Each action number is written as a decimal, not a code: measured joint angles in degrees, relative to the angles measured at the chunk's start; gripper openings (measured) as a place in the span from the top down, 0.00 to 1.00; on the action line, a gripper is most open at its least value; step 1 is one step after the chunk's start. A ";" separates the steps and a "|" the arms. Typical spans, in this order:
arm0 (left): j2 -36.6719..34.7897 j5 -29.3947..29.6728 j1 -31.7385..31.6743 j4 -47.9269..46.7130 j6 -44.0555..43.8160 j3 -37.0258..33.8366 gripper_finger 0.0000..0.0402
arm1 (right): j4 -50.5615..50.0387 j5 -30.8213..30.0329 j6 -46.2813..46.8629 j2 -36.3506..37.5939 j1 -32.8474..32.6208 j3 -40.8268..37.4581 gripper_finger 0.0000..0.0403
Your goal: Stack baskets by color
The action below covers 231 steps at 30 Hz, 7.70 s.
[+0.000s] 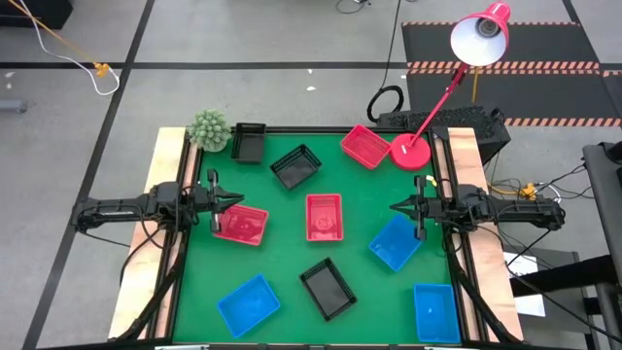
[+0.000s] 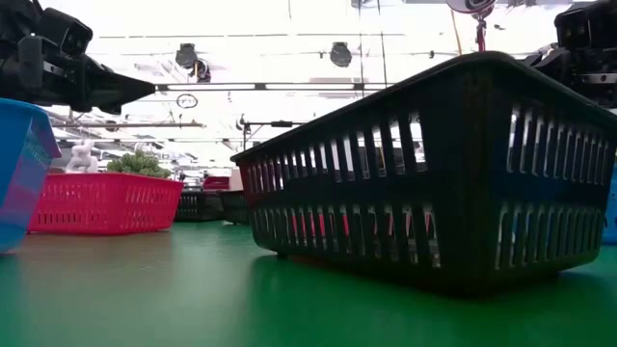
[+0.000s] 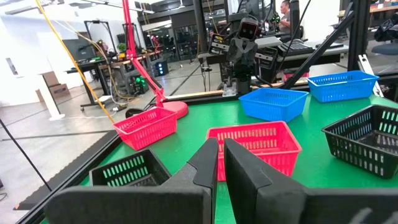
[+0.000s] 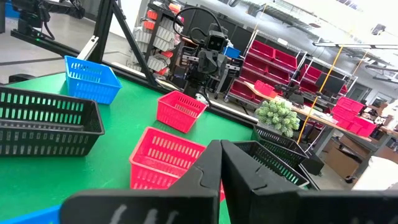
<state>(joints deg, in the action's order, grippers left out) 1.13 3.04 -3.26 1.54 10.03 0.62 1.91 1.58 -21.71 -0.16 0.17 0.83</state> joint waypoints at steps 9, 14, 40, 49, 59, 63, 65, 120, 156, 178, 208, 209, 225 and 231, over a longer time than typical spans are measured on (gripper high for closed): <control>-0.01 0.01 0.00 0.00 0.00 0.00 0.92 | 0.00 0.00 0.00 0.00 -0.01 0.01 1.00; -0.02 -0.01 0.01 0.00 -0.01 0.00 0.92 | 0.00 0.00 0.00 0.00 0.02 0.02 1.00; -0.01 0.01 -0.01 0.06 -6.01 0.00 0.92 | 0.00 0.00 0.00 -0.01 0.02 -0.01 1.00; -0.02 -2.57 1.67 -0.09 -10.37 -0.02 0.98 | -0.02 0.02 0.00 0.00 0.01 0.00 1.00; 0.00 -0.37 2.87 0.97 -10.09 5.43 0.99 | 1.34 -1.45 9.26 -0.02 -0.01 0.01 1.00; 2.19 0.06 2.87 -3.64 -10.37 12.11 1.00 | 4.07 -7.69 19.01 0.00 0.02 0.39 1.00; 4.55 0.06 2.87 -5.84 -10.53 16.30 1.00 | 3.80 -8.25 21.25 0.00 0.02 1.31 1.00; 49.29 4.68 11.22 -20.86 -6.96 52.13 0.61 | -17.94 -7.48 28.58 -46.36 -0.01 48.89 1.00; 69.74 9.94 28.58 -57.99 -36.34 47.00 0.42 | -16.79 -7.47 31.52 -47.28 -0.01 44.16 1.00; 69.94 7.48 28.35 -47.92 -28.97 38.93 0.89 | -16.92 -7.39 30.03 -47.80 -2.60 44.17 1.00; 69.90 11.04 26.98 -48.37 -4.17 40.66 0.62 | -16.87 -7.39 30.06 -47.80 -2.96 44.16 1.00; 69.76 11.41 26.98 -48.58 -6.49 41.01 0.58 | -16.87 -7.39 30.01 -47.80 -2.96 44.16 1.00; 75.61 14.13 19.40 -38.23 -53.04 49.57 0.44 | -16.33 -7.47 30.25 -47.80 -2.91 44.16 1.00; 83.95 14.67 19.34 -43.37 -59.82 52.62 0.41 | -16.58 -7.48 31.10 -47.80 -2.91 44.15 1.00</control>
<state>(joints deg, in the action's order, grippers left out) 85.08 17.70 16.09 -41.82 -49.79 53.25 -14.66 -5.89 9.39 -47.97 -2.74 44.98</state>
